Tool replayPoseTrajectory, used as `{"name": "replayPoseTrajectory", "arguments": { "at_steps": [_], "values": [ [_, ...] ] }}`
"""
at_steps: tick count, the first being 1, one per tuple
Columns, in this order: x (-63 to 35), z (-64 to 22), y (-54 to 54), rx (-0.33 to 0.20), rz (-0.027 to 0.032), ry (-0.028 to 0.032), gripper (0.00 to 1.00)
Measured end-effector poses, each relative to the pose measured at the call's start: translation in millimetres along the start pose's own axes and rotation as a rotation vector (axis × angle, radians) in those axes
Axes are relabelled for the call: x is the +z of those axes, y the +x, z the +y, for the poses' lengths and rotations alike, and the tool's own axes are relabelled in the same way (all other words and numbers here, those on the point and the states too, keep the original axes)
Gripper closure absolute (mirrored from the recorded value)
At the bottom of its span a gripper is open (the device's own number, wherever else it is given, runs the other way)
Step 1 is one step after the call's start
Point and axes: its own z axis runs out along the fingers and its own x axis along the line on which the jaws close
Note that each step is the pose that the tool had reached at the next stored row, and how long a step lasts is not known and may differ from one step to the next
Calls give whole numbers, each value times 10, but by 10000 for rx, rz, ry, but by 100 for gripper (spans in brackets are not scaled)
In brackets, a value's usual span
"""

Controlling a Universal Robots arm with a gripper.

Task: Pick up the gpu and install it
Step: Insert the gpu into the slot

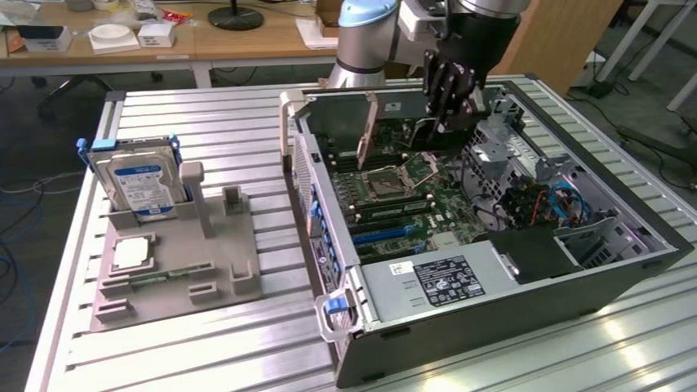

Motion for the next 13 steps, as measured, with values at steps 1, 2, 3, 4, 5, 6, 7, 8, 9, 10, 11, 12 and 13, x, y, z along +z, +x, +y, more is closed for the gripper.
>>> {"name": "replayPoseTrajectory", "arguments": {
  "at_steps": [1, 2, 3, 4, 5, 6, 7, 8, 9, 10, 11, 12, 13],
  "values": [
    [8, 5, 2, -57, 1, -5, 73],
    [17, 7, 5, -91, 1, -7, 73],
    [27, 8, 9, -103, 1, -8, 73],
    [38, 9, 14, -106, 1, -9, 73],
    [48, 10, 18, -108, 1, -9, 73],
    [58, 9, 21, -109, 1, -9, 73],
    [65, 9, 26, -110, 2, -10, 73],
    [70, 8, 33, -112, 4, -10, 73],
    [73, 8, 42, -113, 2, -9, 73],
    [77, 8, 52, -113, 1, -9, 73],
    [79, 8, 61, -113, 1, -9, 73],
    [81, 9, 71, -114, 2, -9, 73],
    [83, 11, 82, -115, 1, -9, 73]
  ]
}}
